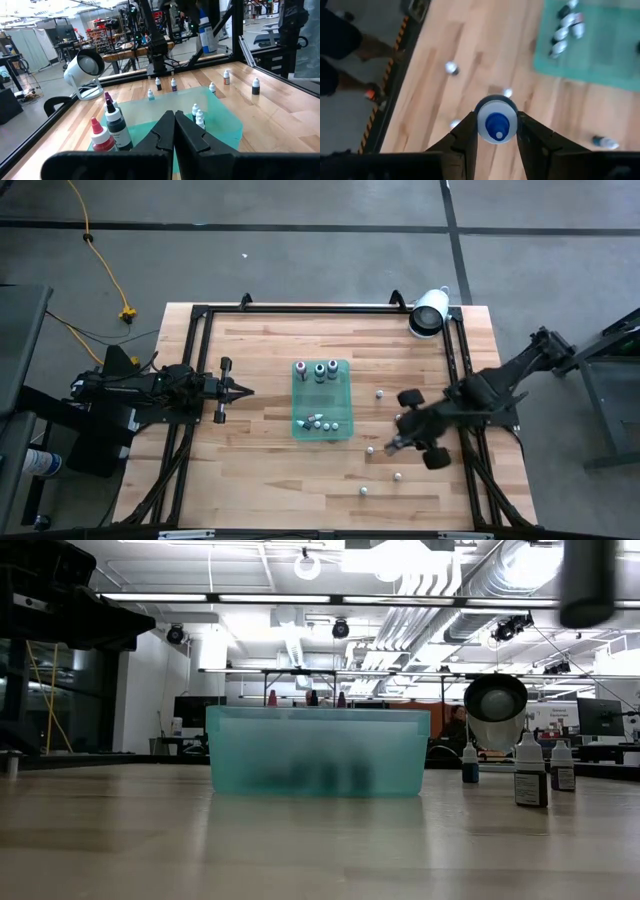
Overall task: Pick & Place food coloring
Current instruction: Put the big blue food coloring bottle into the green bin
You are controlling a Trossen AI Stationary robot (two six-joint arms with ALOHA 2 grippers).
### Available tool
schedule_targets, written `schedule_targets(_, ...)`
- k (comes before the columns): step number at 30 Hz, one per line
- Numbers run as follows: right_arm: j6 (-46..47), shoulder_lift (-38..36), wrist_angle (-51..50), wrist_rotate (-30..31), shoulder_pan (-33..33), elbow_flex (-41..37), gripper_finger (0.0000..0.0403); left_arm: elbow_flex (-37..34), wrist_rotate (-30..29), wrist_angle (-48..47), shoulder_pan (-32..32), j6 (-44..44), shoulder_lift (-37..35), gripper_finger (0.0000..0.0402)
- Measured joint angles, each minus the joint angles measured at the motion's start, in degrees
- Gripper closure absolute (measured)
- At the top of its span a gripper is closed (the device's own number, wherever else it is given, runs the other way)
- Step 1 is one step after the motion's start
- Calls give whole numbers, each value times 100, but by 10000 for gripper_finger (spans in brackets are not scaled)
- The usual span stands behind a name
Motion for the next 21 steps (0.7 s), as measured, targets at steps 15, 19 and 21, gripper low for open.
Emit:
schedule_targets(15, -483, 2607, -83, -76, -2075, 2629, 299, 0, 0, 1, 1, 0, 0, 401)
schedule_targets(19, -188, 3193, -139, -79, -2519, 2971, 299, 0, 0, 1, 2, 1, 0, 401)
schedule_targets(21, -35, 3402, -152, -69, -2706, 2994, 299, 0, 0, 0, 0, 2, 0, 401)
